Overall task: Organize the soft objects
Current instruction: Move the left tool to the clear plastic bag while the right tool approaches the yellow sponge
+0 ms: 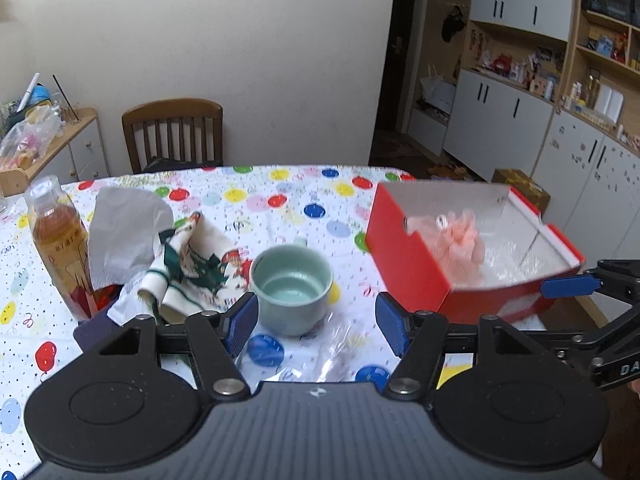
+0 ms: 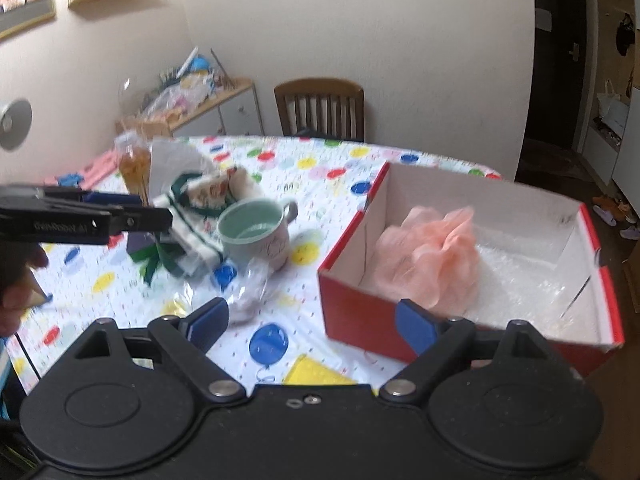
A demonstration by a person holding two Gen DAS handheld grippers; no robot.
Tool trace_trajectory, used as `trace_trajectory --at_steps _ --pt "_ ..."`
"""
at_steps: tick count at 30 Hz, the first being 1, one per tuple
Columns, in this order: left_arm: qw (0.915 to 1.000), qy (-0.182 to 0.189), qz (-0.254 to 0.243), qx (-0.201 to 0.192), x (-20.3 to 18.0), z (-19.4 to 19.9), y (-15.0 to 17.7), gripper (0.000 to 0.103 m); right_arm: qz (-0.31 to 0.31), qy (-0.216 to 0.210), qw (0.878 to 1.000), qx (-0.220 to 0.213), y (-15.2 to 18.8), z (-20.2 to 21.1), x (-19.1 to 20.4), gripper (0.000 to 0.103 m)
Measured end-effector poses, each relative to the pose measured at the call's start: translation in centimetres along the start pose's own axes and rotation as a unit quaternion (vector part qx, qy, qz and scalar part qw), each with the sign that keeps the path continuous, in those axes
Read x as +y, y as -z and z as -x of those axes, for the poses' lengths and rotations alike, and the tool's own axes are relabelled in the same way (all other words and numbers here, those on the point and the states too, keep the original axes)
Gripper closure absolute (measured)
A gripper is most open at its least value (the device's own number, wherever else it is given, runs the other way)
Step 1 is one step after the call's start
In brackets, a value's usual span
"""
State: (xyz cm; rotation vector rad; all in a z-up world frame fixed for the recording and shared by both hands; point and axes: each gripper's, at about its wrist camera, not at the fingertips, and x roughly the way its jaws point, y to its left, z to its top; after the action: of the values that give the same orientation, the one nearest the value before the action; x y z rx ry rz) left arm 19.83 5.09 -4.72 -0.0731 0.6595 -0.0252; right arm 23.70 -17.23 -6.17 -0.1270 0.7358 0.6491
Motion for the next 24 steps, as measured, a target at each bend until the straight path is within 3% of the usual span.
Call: trace_trajectory --at_steps 13,24 --pt "0.9974 0.039 -0.019 0.058 1.5 -4.4 4.6 0.039 0.009 0.0 0.999 0.051 3.2 -4.6 1.0 0.013" --pt "0.9924 0.042 -0.068 0.094 0.7 -8.8 6.8 0.038 0.032 0.007 0.994 0.109 5.1 -8.0 0.5 0.016"
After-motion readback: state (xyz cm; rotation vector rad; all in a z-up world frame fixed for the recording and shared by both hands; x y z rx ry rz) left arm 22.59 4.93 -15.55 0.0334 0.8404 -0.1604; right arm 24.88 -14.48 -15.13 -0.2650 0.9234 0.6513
